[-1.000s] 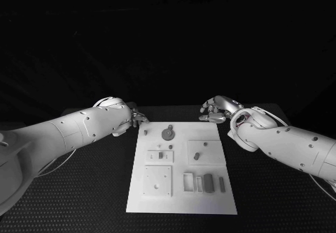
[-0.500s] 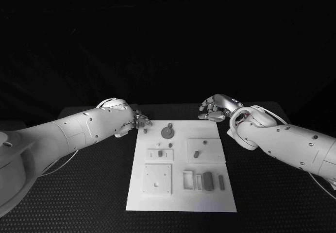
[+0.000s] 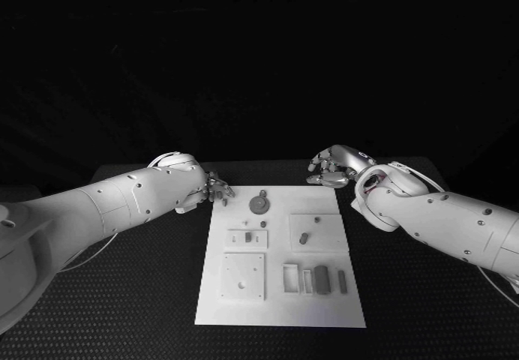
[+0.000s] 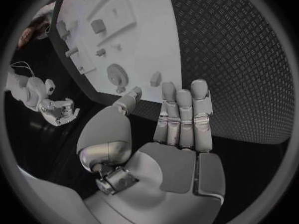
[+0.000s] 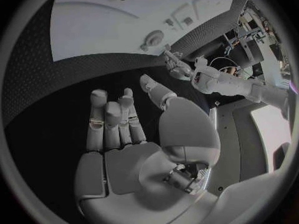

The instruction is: Assemble the parts on the task board

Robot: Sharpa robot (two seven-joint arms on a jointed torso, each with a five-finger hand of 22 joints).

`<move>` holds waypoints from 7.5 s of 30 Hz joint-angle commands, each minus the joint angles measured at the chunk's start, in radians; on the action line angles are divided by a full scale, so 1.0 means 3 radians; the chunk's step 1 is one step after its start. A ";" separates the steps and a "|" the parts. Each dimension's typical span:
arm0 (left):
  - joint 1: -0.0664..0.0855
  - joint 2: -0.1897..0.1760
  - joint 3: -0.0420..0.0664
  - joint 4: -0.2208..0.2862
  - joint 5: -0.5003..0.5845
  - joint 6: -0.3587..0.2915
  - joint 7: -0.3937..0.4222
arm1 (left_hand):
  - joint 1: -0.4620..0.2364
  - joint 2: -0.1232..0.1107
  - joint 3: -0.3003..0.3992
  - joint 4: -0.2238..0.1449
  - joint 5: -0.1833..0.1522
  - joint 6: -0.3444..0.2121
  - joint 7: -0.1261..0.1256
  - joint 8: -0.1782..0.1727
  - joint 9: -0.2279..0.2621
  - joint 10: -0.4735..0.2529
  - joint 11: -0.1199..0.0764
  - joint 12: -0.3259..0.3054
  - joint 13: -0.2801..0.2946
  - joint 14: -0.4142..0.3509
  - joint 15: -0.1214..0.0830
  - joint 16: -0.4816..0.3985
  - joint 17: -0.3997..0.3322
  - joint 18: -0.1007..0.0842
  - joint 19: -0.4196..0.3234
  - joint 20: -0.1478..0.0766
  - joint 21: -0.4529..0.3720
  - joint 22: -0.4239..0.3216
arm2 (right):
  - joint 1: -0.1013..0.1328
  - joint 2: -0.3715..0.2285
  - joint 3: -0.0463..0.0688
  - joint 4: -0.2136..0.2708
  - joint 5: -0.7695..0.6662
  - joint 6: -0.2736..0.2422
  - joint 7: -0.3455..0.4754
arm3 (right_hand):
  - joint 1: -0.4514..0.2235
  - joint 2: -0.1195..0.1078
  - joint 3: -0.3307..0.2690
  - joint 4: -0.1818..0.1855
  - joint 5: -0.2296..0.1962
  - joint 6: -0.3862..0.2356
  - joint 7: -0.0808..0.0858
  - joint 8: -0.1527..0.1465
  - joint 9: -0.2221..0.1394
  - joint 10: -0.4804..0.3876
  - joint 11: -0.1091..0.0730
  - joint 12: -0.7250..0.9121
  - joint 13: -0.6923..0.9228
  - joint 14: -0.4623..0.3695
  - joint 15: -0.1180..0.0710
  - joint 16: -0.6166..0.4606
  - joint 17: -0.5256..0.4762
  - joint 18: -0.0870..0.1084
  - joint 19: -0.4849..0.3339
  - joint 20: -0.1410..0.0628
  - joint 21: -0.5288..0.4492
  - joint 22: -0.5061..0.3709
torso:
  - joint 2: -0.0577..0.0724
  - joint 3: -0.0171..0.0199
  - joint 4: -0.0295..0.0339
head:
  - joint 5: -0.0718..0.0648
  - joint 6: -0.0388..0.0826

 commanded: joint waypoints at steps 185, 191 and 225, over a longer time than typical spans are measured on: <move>-0.0226 -0.0882 -0.0271 0.1914 0.0185 -0.1024 -0.0311 | 0.0666 0.0564 0.0181 -0.0655 0.0105 0.0403 -0.0154 0.0330 0.0003 0.0317 -0.0167 0.0010 -0.0075 0.0246 -0.0136 0.0139 -0.0198 0.0092 0.0236 -0.0121 0.0063 0.0067 | 0.0014 -0.0054 0.0002 0.0022 -0.0003 0.0053 0.0022 | -0.0045 -0.0005 -0.0004 0.0036 -0.0007 0.0008 0.0022 -0.0004 0.0001 -0.0007 0.0010 0.0026 -0.0016 -0.0006 -0.0012 0.0007 -0.0009 0.0042 0.0000 -0.0009 -0.0010 0.0055 | -0.0008 0.0008 0.0025 | 0.0007 -0.0148; -0.0227 -0.0884 -0.0271 0.1920 0.0185 -0.1039 -0.0300 | 0.0676 0.0557 0.0182 -0.0655 0.0112 0.0412 -0.0157 0.0333 0.0002 0.0324 -0.0170 0.0013 -0.0071 0.0252 -0.0138 0.0143 -0.0198 0.0091 0.0241 -0.0125 0.0069 0.0068 | 0.0014 -0.0054 0.0002 0.0022 -0.0003 0.0054 0.0022 | -0.0046 -0.0005 -0.0004 0.0037 -0.0007 0.0008 0.0022 -0.0004 0.0001 -0.0007 0.0010 0.0026 -0.0017 -0.0006 -0.0012 0.0007 -0.0009 0.0042 0.0000 -0.0009 -0.0010 0.0055 | -0.0009 0.0008 0.0025 | 0.0004 -0.0150; -0.0232 -0.0866 -0.0271 0.1909 0.0162 -0.1102 -0.0317 | 0.0675 0.0545 0.0177 -0.0648 0.0110 0.0410 -0.0157 0.0328 -0.0006 0.0329 -0.0171 0.0011 -0.0067 0.0259 -0.0144 0.0145 -0.0202 0.0088 0.0248 -0.0128 0.0075 0.0066 | 0.0014 -0.0054 0.0002 0.0019 -0.0003 0.0054 0.0022 | -0.0049 -0.0005 -0.0004 0.0041 -0.0007 0.0007 0.0022 -0.0005 0.0001 -0.0007 0.0010 0.0028 -0.0019 -0.0006 -0.0012 0.0007 -0.0010 0.0042 0.0001 -0.0010 -0.0011 0.0055 | -0.0008 0.0008 0.0027 | -0.0001 -0.0149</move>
